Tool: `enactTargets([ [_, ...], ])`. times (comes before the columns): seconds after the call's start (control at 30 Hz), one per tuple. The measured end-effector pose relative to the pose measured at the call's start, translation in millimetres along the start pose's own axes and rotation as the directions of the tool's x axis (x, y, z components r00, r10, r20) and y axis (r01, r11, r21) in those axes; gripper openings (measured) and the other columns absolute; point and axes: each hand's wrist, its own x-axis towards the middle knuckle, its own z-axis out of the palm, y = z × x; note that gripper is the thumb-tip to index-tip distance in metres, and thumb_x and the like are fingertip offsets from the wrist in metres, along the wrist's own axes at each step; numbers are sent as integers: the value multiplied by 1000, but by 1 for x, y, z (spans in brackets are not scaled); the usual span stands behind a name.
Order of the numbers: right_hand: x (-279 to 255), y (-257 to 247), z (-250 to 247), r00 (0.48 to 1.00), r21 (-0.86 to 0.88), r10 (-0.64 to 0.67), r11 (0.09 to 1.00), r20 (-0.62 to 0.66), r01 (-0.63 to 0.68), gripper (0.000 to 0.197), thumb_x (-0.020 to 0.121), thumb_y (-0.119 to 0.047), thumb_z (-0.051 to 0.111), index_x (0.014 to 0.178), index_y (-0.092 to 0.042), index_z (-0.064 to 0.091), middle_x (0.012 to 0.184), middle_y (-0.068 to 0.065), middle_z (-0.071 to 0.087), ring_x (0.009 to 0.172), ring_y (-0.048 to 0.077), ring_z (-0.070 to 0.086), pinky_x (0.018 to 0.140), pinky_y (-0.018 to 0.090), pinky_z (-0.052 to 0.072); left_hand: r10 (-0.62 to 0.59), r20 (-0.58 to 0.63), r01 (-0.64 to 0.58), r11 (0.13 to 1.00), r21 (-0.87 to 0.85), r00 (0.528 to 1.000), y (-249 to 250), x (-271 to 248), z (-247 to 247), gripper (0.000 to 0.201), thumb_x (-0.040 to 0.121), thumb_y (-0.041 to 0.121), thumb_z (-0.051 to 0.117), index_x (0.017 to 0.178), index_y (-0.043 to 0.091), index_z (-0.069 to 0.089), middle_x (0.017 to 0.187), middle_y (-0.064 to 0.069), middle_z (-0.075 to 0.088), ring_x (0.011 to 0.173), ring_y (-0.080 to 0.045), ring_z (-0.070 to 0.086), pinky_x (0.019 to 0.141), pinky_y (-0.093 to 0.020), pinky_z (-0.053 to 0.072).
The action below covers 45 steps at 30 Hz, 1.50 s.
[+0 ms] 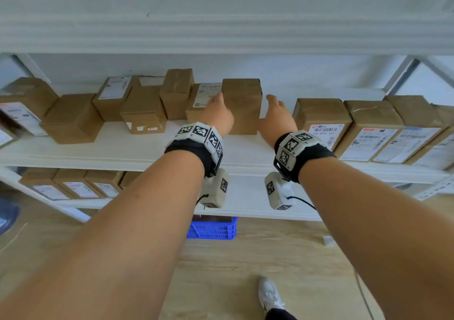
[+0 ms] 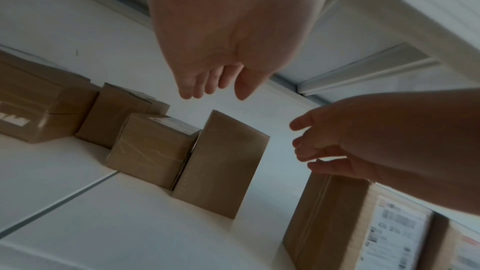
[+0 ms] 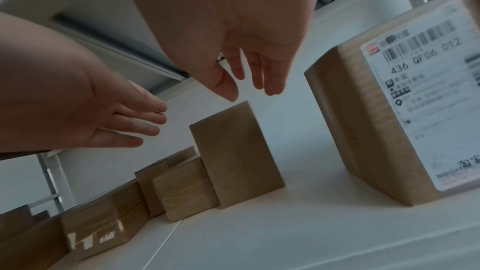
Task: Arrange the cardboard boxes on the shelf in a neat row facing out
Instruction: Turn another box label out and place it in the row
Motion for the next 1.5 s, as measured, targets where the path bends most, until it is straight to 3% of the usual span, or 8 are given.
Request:
enactTargets([
  [0.27, 48, 7, 6, 995, 22, 80, 996, 65, -81, 56, 91, 1, 39, 145, -8, 27, 138, 16, 45, 117, 33, 53, 79, 31, 40, -131, 47, 134, 989, -70, 990, 15, 42, 14, 59, 102, 13, 33, 156, 11, 8, 159, -12, 22, 139, -30, 37, 110, -38, 34],
  [0.47, 64, -4, 11, 992, 72, 94, 992, 89, -101, 45, 90, -1, 35, 134, -7, 40, 123, 16, 58, 108, 34, 58, 76, 33, 43, -193, 12, 191, 957, -217, 981, 14, 56, 16, 50, 104, 21, 31, 152, 10, 23, 148, -15, 41, 127, -31, 49, 91, -32, 40],
  [0.63, 59, -4, 10, 987, 152, 157, 975, 43, -162, 46, 99, -19, 35, 143, -6, 32, 141, 15, 42, 120, 32, 51, 87, 33, 39, -186, 4, 184, 965, -189, 982, 3, 63, 16, 43, 102, 29, 34, 131, 2, 49, 129, -19, 55, 109, -33, 59, 75, -32, 40],
  [0.77, 45, -5, 14, 975, 121, 219, 968, 29, -221, 39, 101, -25, 30, 132, -6, 43, 132, 15, 46, 101, 32, 54, 79, 33, 37, -175, 54, 182, 969, -169, 983, -9, 57, 17, 47, 100, 38, 36, 125, 3, 53, 121, -16, 59, 102, -32, 61, 74, -33, 46],
  [0.93, 21, -3, 19, 961, 146, 275, 952, -25, -269, 32, 93, -14, 35, 121, -2, 47, 126, 14, 46, 90, 29, 50, 77, 34, 36, -135, 140, 169, 948, -270, 981, -15, 40, 15, 29, 95, 22, 48, 122, 10, 49, 91, -3, 57, 79, -20, 57, 73, -34, 49],
  [1.1, -2, 7, 31, 942, 106, 333, 936, 38, -335, 36, 89, -12, 45, 125, -3, 43, 127, 16, 50, 105, 33, 55, 75, 34, 41, -122, 229, 139, 988, -60, 966, -24, 26, 23, 28, 94, 7, 45, 121, 2, 50, 112, -14, 59, 102, -32, 58, 78, -34, 42],
  [1.23, -11, 14, 34, 937, 70, 342, 935, 74, -347, 40, 92, -6, 40, 132, -7, 41, 126, 15, 55, 108, 31, 58, 81, 35, 48, -101, 243, 93, 995, 44, 965, -36, 29, 29, 29, 95, 2, 40, 113, -3, 62, 112, -19, 66, 97, -33, 62, 70, -31, 40],
  [1.5, -4, 18, 32, 914, 124, 396, 906, 93, -405, 39, 98, -23, 38, 133, -8, 43, 127, 13, 56, 102, 26, 58, 75, 32, 45, -121, 252, 122, 992, 13, 960, -34, 25, 39, 38, 101, 22, 43, 135, 5, 49, 125, -13, 61, 110, -31, 61, 80, -31, 44],
])
